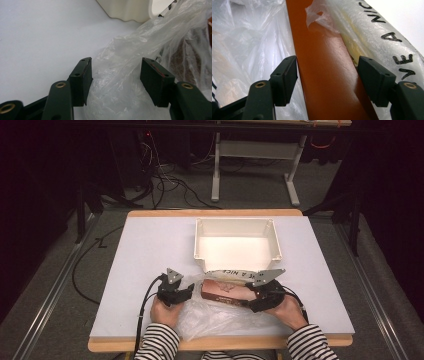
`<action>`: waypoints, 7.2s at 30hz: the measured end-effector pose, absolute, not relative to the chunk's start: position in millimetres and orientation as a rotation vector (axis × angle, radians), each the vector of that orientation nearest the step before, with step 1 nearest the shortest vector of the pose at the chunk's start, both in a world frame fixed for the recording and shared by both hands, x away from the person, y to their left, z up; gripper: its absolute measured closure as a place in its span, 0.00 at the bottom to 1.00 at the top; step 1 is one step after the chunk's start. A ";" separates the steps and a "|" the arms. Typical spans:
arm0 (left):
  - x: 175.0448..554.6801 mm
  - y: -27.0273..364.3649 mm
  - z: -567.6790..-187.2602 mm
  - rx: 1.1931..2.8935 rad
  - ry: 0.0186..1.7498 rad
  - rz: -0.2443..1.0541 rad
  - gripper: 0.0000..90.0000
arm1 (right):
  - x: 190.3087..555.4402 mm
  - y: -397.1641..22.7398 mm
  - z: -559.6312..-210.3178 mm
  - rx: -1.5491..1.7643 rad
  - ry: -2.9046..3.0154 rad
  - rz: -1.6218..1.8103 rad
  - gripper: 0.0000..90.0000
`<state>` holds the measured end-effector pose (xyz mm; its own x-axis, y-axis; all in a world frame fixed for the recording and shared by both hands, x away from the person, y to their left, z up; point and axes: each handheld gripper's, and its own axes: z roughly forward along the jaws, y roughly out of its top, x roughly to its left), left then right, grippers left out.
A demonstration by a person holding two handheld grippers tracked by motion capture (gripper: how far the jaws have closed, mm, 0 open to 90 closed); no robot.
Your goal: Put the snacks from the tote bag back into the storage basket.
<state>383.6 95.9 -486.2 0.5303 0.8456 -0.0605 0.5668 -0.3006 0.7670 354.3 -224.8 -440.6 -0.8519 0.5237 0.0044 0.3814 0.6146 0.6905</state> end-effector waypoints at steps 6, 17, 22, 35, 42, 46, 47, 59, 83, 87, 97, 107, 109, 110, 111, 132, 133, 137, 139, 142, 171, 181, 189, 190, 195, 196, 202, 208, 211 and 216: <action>383.6 95.9 -486.2 2.002 1.144 0.460 0.47 | 356.7 -224.0 -444.8 0.733 2.661 1.030 0.38; 383.4 95.8 -486.3 2.006 1.137 0.459 0.47 | 352.6 -225.5 -443.0 0.703 2.673 1.037 0.48; 383.4 95.4 -486.3 2.009 1.136 0.462 0.46 | 348.7 -227.1 -439.9 0.707 2.676 1.053 0.48; 383.6 95.3 -486.4 2.011 1.137 0.461 0.46 | 338.5 -232.8 -413.8 0.666 2.683 1.073 0.48; 383.7 95.3 -486.5 2.011 1.137 0.461 0.46 | 336.0 -239.0 -403.5 0.672 2.660 1.119 0.48; 383.6 95.0 -486.7 2.009 1.137 0.464 0.46 | 337.0 -240.8 -396.8 0.678 2.660 1.124 0.48; 383.6 95.1 -486.5 2.012 1.137 0.462 0.46 | 336.8 -241.6 -393.4 0.679 2.651 1.135 0.48; 383.3 94.3 -486.6 2.016 1.135 0.470 0.46 | 348.6 -256.9 -362.8 0.751 2.574 1.174 0.48; 381.8 91.2 -486.7 2.039 1.120 0.498 0.46 | 414.5 -257.0 -359.1 0.923 2.508 1.043 0.48; 381.9 91.2 -486.7 2.039 1.120 0.498 0.46 | 427.1 -254.0 -361.2 0.954 2.508 0.995 0.48; 382.1 91.6 -486.7 2.037 1.121 0.493 0.46 | 454.8 -235.5 -374.8 1.003 2.522 0.916 0.48; 382.0 91.6 -486.8 2.036 1.120 0.490 0.45 | 479.4 -220.7 -392.2 1.037 2.555 0.860 0.48; 382.0 91.6 -486.7 2.039 1.118 0.492 0.45 | 483.5 -218.5 -396.1 1.049 2.556 0.847 0.48; 382.0 91.6 -486.7 2.039 1.118 0.491 0.45 | 484.9 -217.8 -397.9 1.059 2.557 0.843 0.48; 382.1 91.7 -486.7 2.038 1.119 0.490 0.45 | 486.4 -217.7 -399.6 1.056 2.557 0.839 0.48; 381.9 91.4 -486.7 2.040 1.117 0.493 0.45 | 503.4 -204.7 -415.5 1.076 2.603 0.787 0.47; 381.9 91.3 -486.8 2.038 1.118 0.494 0.45 | 503.8 -204.4 -415.9 1.085 2.607 0.782 0.47; 382.0 91.5 -486.7 2.040 1.117 0.493 0.45 | 506.6 -203.7 -416.3 1.092 2.615 0.758 0.47; 381.9 91.5 -486.7 2.040 1.118 0.493 0.45 | 507.8 -203.6 -417.7 1.094 2.612 0.754 0.47; 382.0 91.5 -486.7 2.039 1.118 0.492 0.45 | 509.2 -203.4 -420.3 1.084 2.619 0.732 0.47; 382.2 92.1 -486.7 2.035 1.118 0.482 0.45 | 469.1 -192.3 -395.4 1.119 2.504 0.916 0.85; 382.2 92.0 -486.6 2.036 1.117 0.483 0.45 | 462.1 -192.4 -411.4 1.169 2.505 0.905 1.00; 382.2 91.9 -486.7 2.036 1.118 0.484 0.45 | 461.6 -188.4 -417.4 1.178 2.525 0.864 1.00; 382.2 92.0 -486.7 2.036 1.118 0.483 0.45 | 462.2 -188.2 -419.8 1.175 2.529 0.856 1.00; 382.2 92.0 -486.7 2.036 1.118 0.483 0.45 | 464.1 -189.5 -424.9 1.203 2.529 0.827 1.00; 382.2 92.0 -486.7 2.036 1.118 0.484 0.45 | 464.7 -190.3 -425.3 1.215 2.527 0.819 1.00; 382.2 92.0 -486.7 2.036 1.118 0.483 0.45 | 466.3 -193.3 -425.8 1.241 2.514 0.806 1.00; 382.1 92.0 -486.7 2.036 1.118 0.483 0.45 | 468.3 -195.7 -425.9 1.253 2.513 0.787 1.00; 382.1 92.0 -486.6 2.036 1.117 0.483 0.45 | 469.8 -197.7 -424.4 1.259 2.514 0.772 1.00; 382.2 92.1 -486.7 2.035 1.117 0.482 0.45 | 473.8 -202.8 -421.6 1.287 2.497 0.761 1.00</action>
